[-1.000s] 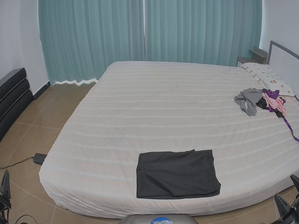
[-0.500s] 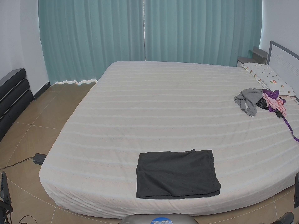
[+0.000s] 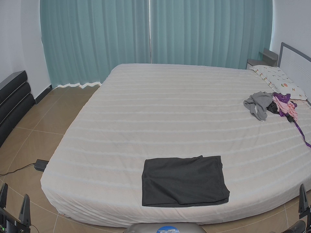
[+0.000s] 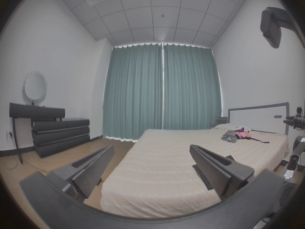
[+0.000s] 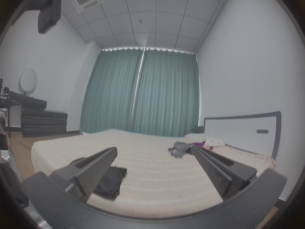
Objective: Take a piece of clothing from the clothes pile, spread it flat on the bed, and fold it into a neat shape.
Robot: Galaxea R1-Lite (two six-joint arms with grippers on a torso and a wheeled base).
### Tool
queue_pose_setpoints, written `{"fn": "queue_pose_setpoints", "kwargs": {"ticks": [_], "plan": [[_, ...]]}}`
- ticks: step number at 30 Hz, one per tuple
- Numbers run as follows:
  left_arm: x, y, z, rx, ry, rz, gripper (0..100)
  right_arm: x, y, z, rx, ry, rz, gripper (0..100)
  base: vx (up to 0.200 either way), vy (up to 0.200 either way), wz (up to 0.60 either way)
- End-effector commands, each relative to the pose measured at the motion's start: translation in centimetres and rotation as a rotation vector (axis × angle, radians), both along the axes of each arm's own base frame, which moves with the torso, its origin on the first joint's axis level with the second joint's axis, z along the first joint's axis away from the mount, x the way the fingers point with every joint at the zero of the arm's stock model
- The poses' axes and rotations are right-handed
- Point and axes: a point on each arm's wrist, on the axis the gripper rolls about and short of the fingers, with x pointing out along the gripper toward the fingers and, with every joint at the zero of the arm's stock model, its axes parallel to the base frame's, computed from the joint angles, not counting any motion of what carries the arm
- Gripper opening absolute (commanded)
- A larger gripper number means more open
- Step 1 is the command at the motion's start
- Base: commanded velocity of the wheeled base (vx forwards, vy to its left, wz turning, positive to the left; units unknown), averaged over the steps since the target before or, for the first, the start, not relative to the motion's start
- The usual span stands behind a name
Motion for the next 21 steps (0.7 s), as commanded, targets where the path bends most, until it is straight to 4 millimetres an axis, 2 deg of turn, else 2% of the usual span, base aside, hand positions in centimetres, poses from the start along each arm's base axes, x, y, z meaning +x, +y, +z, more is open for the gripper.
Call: {"fn": "queue_pose_setpoints", "kwargs": {"ticks": [1, 8, 11, 15, 21], "plan": [[0.21, -0.01, -1.23, -0.069, 0.085, -0.011, 100, 0.20, -0.03, -1.48, 0.005, 0.103, -0.010, 100, 0.000, 0.000, 0.00], [0.21, -0.08, -1.20, -0.096, 0.083, -0.046, 100, 0.19, -0.03, -1.50, 0.002, 0.108, -0.015, 100, 0.000, 0.000, 0.00], [0.18, -0.26, -1.18, -0.059, 0.089, -0.125, 100, 0.20, 0.02, -1.61, 0.079, 0.120, 0.017, 100, 0.000, 0.000, 0.00], [0.16, -0.33, -1.20, 0.010, 0.095, -0.150, 100, 0.18, 0.08, -2.30, 0.110, 0.195, 0.041, 100, 0.000, 0.000, 0.00], [0.06, -0.19, -1.14, 0.001, 0.124, -0.075, 100, 0.24, 0.09, -2.26, 0.108, 0.179, 0.046, 100, 0.000, 0.000, 0.00]]}}
